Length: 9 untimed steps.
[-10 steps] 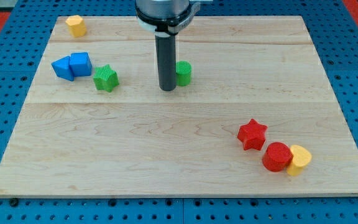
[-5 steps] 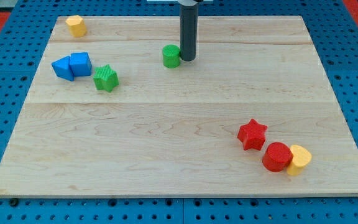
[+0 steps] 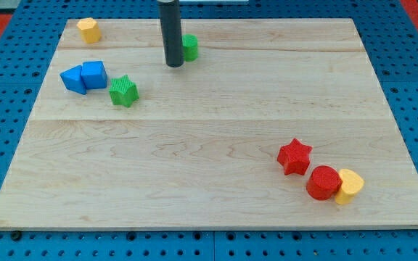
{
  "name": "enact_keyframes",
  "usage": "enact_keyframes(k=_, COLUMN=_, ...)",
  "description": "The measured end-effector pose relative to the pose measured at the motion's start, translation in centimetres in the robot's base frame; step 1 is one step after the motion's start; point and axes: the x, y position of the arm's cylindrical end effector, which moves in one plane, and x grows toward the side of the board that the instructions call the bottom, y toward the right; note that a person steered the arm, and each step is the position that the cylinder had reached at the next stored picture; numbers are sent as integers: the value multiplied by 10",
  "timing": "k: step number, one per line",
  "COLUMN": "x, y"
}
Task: Push the green circle to the top center of the board
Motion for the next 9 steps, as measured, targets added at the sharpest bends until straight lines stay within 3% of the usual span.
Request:
enact_keyframes(k=1, x=1, y=-29)
enact_keyframes(k=4, x=-66, y=-28)
enact_keyframes(k=6, x=-34, y=-61)
enact_keyframes(k=8, x=-4, y=-10)
enact_keyframes(k=9, x=-34, y=19)
